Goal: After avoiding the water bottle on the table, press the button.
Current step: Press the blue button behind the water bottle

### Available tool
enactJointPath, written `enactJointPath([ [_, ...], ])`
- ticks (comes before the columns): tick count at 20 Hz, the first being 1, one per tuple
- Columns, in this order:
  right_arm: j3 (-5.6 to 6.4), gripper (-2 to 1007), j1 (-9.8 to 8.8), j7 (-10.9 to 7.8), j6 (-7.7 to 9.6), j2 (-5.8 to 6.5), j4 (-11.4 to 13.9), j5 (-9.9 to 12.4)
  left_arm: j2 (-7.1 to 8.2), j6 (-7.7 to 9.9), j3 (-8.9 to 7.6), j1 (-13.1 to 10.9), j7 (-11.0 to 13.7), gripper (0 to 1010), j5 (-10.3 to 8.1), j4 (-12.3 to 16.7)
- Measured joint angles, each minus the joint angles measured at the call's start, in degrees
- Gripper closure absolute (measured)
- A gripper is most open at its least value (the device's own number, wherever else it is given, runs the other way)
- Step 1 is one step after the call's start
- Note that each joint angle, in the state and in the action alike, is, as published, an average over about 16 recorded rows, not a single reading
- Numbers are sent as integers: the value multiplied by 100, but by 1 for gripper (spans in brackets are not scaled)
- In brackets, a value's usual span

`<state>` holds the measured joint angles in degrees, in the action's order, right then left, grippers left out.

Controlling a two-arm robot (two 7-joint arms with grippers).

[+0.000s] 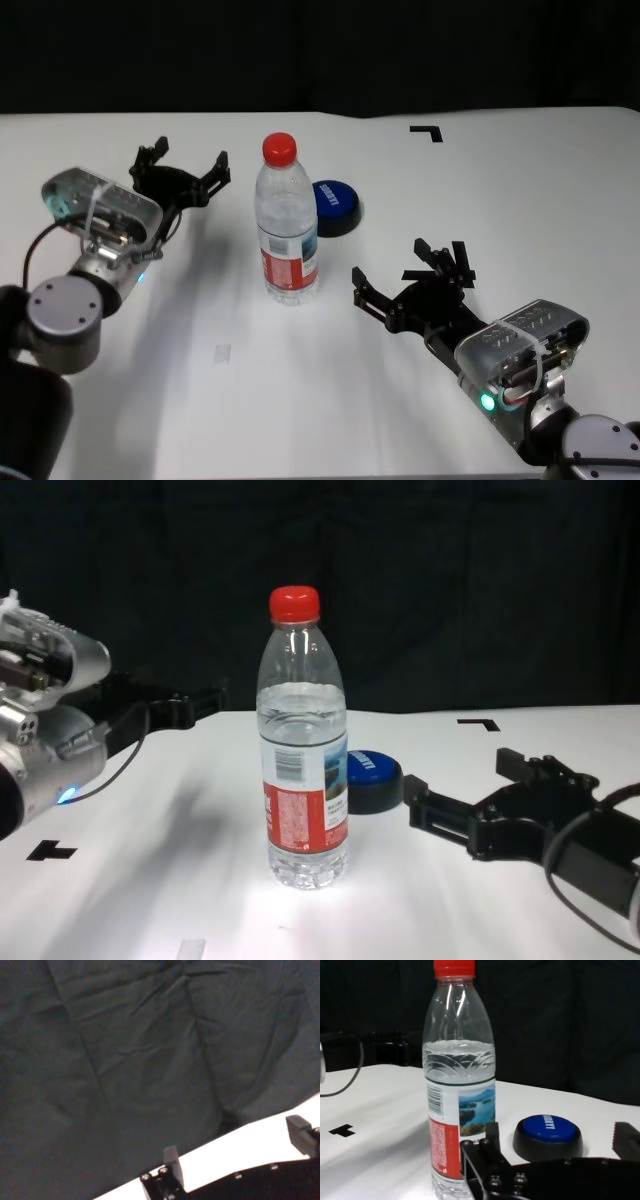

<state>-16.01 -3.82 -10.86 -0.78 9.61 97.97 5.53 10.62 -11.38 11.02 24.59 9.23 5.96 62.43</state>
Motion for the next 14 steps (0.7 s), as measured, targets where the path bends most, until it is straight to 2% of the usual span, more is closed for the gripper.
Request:
enactJointPath([
  [14, 0, 2, 0, 0, 0, 0, 0, 0, 142, 284, -249, -680, -138, 7, 61, 950],
])
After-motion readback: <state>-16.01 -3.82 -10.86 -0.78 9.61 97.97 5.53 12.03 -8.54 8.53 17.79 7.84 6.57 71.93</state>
